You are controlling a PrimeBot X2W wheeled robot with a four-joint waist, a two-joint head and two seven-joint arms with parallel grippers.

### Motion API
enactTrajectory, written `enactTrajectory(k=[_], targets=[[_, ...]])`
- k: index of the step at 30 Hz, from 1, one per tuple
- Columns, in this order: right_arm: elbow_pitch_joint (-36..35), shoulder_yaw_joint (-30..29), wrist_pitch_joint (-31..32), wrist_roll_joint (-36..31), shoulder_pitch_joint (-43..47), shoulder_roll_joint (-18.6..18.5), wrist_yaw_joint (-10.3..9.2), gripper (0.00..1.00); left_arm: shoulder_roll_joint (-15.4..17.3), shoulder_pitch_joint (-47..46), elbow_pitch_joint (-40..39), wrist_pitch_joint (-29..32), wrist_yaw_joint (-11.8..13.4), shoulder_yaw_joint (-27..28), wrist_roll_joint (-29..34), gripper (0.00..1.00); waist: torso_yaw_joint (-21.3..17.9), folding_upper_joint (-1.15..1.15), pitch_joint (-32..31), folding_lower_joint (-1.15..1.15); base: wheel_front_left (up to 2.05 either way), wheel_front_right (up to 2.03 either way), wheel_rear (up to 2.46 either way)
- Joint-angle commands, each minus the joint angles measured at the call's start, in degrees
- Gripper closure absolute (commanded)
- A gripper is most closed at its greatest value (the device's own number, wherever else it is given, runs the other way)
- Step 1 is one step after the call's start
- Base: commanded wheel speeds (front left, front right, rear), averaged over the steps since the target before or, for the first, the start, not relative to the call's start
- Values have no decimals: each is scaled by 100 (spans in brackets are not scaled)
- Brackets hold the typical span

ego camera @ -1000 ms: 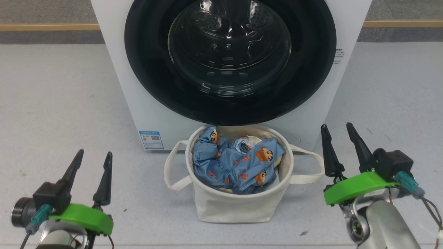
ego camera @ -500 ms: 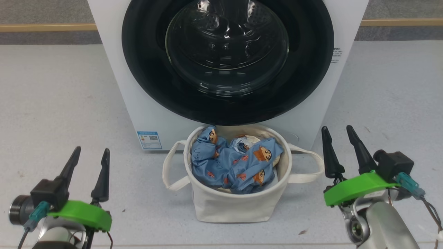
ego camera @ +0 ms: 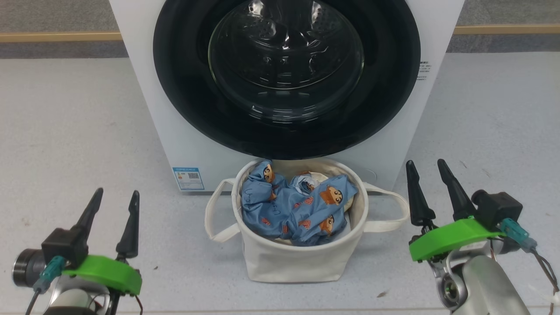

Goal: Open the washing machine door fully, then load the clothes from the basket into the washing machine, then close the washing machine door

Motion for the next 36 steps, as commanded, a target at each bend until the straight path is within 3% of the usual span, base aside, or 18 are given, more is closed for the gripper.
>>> enactTrajectory(k=[1,14,36], targets=[[-195,132,-69,3,-262,-32,1,0,224,-351,-112,-66,16,186,56,0,1,0,-4,0,0,0,0],[-197,121,-69,-18,-250,-32,1,0,234,-367,-78,-68,47,57,148,0,-10,0,12,0,9,55,-64],[-190,190,-69,19,-250,-32,1,0,265,-365,-124,41,245,68,61,0,4,0,115,0,72,139,-211]])
